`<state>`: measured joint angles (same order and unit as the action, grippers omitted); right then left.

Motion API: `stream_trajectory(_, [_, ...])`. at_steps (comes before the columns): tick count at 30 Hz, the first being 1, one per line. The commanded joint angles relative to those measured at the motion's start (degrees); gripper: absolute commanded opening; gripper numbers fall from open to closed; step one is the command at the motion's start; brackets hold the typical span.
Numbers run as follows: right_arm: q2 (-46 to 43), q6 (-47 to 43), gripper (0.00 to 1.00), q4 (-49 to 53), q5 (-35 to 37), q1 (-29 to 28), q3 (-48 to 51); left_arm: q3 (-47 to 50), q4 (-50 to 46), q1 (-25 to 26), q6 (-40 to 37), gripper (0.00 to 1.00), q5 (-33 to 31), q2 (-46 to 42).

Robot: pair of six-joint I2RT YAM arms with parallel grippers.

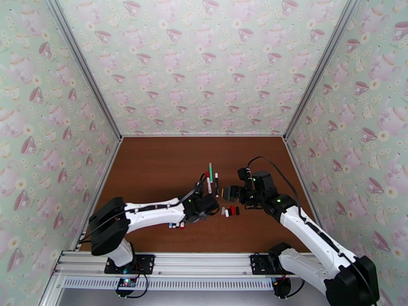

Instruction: Open the pen caps

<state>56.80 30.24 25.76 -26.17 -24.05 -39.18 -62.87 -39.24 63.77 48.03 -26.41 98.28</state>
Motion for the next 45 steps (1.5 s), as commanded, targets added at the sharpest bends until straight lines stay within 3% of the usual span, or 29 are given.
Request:
stream_trajectory(1, [-1.29, 0.16, 0.92, 1.75, 0.12, -0.38, 1.16, -1.2, -3.3, 0.22, 2.43, 0.06, -1.88, 2.42])
stream_trajectory(20, [-1.27, 1.02, 0.92, 0.67, 0.04, -0.38, 2.59, 0.27, -3.64, -1.58, 3.39, 0.16, -1.98, 6.46])
stream_trajectory(28, [-1.07, 1.67, 0.91, -0.27, -0.31, -0.37, 3.41, 1.3, -3.02, -3.21, 2.13, 0.25, -1.5, 6.12])
stream_trajectory(45, [0.36, 1.56, 0.91, -0.1, -0.47, -0.37, 2.26, 2.23, -3.68, -4.88, 1.67, 0.23, 0.33, 5.56])
